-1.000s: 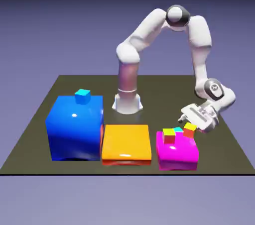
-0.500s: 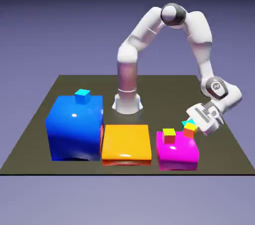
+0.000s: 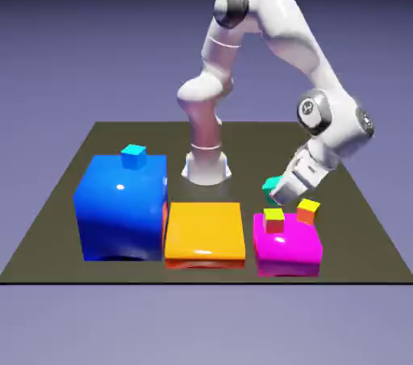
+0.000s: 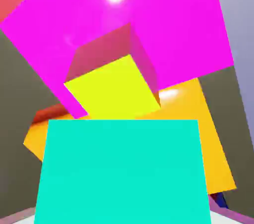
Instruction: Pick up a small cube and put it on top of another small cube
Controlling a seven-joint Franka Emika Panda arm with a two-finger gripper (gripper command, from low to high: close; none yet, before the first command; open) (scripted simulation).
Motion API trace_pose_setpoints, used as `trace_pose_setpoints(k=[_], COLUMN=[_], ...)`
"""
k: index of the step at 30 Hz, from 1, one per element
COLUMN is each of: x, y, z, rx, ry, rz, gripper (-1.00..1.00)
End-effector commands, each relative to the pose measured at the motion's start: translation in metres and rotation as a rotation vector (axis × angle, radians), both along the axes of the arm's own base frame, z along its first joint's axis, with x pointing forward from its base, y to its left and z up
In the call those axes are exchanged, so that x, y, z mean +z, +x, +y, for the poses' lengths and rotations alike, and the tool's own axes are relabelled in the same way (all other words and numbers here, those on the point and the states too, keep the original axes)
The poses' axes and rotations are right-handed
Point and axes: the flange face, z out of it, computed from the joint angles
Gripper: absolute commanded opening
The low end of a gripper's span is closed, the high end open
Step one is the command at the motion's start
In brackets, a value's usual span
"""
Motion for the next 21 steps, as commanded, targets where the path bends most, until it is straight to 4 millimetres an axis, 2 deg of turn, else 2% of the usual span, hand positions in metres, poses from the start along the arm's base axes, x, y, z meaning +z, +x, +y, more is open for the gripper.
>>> trace_pose_setpoints(k=[1,3,5,8,10,12,18,19,20,21], x=[0.007,0.020,0.034,0.055,0.067,0.062,0.020,0.020,0.020,0.028], y=[0.003,0.003,-0.007,-0.038,-0.066,-0.072,-0.116,-0.116,-0.116,-0.108], z=[-0.035,-0.103,-0.170,-0.264,-0.316,-0.322,-0.328,-0.328,-0.328,-0.328], rx=[-0.073,-0.224,-0.376,-0.606,-0.750,-0.765,-0.765,-0.765,-0.765,-0.765], ry=[-0.023,-0.061,-0.093,-0.126,-0.151,-0.192,-0.192,-0.192,-0.192,-0.193], rz=[0.019,0.063,0.112,0.194,0.255,0.282,0.282,0.282,0.282,0.282], gripper=[-1.00,-1.00,-1.00,-1.00,-1.00,-1.00,-1.00,1.00,1.00,1.00])
